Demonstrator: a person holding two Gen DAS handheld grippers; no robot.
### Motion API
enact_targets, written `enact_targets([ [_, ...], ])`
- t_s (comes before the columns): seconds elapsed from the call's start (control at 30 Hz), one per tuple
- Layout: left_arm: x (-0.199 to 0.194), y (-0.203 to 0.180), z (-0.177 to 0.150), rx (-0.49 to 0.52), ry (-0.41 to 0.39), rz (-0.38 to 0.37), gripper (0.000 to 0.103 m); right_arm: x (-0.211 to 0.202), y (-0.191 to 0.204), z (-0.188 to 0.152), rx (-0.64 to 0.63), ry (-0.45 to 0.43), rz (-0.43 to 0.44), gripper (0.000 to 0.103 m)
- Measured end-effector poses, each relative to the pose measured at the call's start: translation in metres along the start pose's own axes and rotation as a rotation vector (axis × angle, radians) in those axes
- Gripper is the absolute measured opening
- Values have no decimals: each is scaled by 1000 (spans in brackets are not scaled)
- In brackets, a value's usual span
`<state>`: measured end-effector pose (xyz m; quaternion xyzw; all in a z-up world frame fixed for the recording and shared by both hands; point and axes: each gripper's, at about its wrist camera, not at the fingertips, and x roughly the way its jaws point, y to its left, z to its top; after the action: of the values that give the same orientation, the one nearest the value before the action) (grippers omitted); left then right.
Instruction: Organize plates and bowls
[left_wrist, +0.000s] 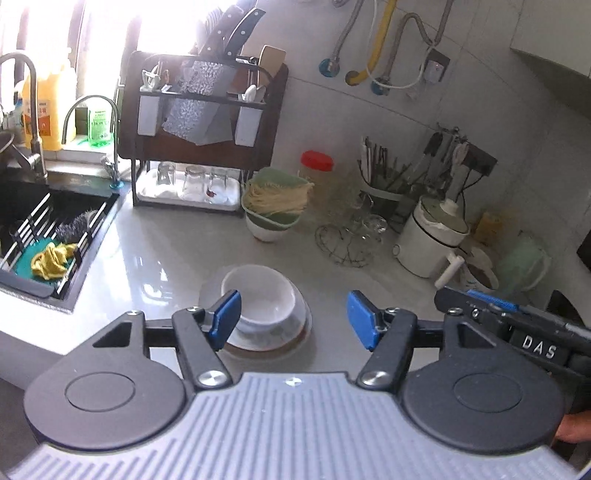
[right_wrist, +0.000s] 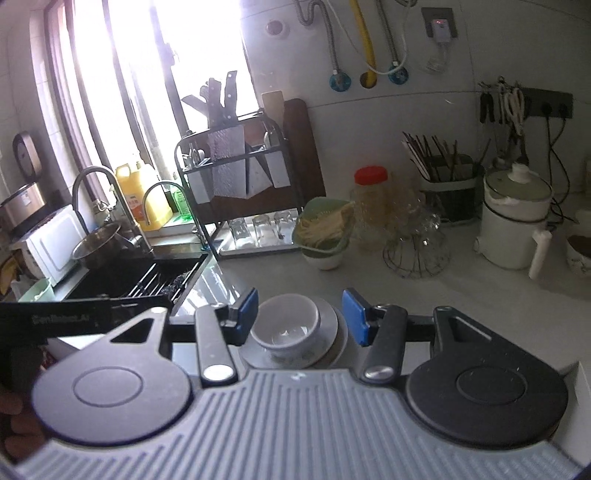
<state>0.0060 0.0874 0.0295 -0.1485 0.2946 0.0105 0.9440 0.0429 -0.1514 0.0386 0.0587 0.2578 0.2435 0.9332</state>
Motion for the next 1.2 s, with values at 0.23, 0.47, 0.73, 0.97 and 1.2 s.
enact_targets([
  [0.23,-13,4,-25,25,12,-5,74,-22,7,-28,-11,-41,-43,68],
  [0.47,-31,12,-44,73,22,13,91,-38,13,-56,45,-18,-90,68],
  [0.73,-45,17,-53,134,25,54,93,-49,36,-75,21,-29,-117,68],
  [0.97,-52,21,-57,122,25,54,99,-61,41,-73,0,-75,-153,68],
  [1.2,-49,14,-57,131,10,40,100,-67,36,-70,-22,-89,-150,72],
])
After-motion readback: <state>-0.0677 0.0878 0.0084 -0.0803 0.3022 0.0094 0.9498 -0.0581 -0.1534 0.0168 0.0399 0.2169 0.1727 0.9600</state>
